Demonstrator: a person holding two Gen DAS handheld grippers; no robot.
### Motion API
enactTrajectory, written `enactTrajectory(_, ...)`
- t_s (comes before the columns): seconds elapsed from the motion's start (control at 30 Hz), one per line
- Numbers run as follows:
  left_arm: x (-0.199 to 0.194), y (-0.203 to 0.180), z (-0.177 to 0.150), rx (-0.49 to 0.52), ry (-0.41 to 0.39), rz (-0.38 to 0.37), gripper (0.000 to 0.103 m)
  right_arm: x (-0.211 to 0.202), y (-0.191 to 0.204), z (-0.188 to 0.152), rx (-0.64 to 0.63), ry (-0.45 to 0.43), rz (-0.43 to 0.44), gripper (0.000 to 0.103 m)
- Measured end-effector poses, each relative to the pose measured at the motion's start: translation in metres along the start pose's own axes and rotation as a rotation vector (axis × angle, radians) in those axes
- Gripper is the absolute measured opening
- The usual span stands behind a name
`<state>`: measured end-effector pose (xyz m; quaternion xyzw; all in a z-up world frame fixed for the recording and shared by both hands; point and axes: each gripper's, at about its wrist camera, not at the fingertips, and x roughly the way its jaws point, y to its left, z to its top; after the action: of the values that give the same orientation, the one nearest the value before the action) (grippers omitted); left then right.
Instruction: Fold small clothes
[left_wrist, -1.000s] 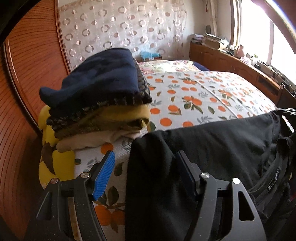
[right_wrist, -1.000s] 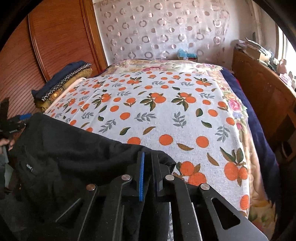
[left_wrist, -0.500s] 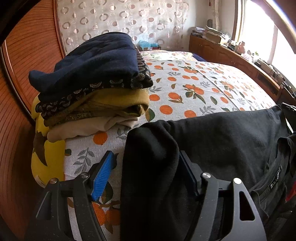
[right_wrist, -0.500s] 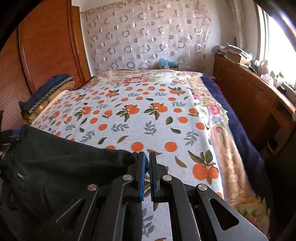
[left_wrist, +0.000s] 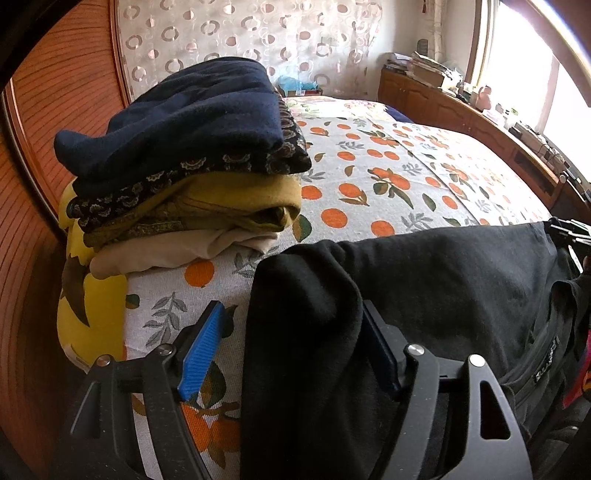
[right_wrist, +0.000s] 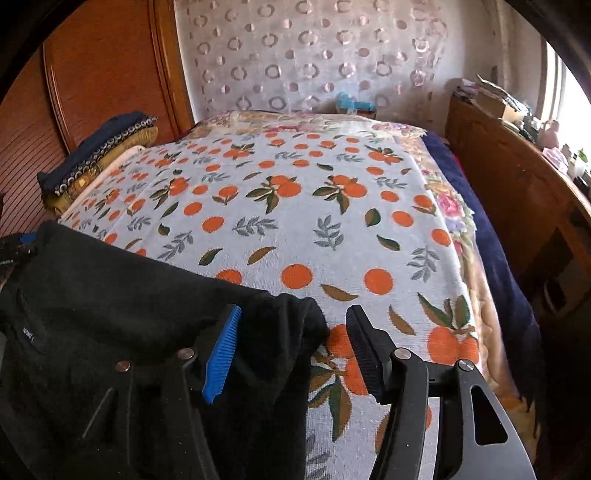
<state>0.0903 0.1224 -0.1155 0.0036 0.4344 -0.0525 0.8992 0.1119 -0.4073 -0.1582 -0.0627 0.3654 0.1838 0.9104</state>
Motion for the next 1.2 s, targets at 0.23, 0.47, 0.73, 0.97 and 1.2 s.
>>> enactTrajectory(0.23, 0.002, -0.001, 0.018, 0.020, 0.015, 0.021, 0.073, 0.007, -0.009, 0.004, 0.002, 0.007, 0.017, 0.061)
enactTrajectory(0.47, 0.010, -0.001, 0.021, 0.037, 0.033, 0.002, 0.067, 0.011, -0.007, 0.003, -0.007, 0.009, 0.015, 0.061)
enactTrajectory(0.73, 0.001, -0.011, 0.012, 0.088, 0.044, -0.089, 0.012, 0.008, 0.022, -0.004, -0.128, 0.009, 0.083, 0.016)
enactTrajectory(0.97, -0.109, -0.046, -0.004, 0.082, -0.204, -0.136, 0.010, -0.068, 0.038, -0.003, -0.107, -0.161, 0.143, 0.013)
enactTrajectory(1.2, -0.231, -0.068, 0.010, 0.141, -0.476, -0.147, 0.010, -0.183, 0.049, 0.015, -0.166, -0.356, 0.119, 0.012)
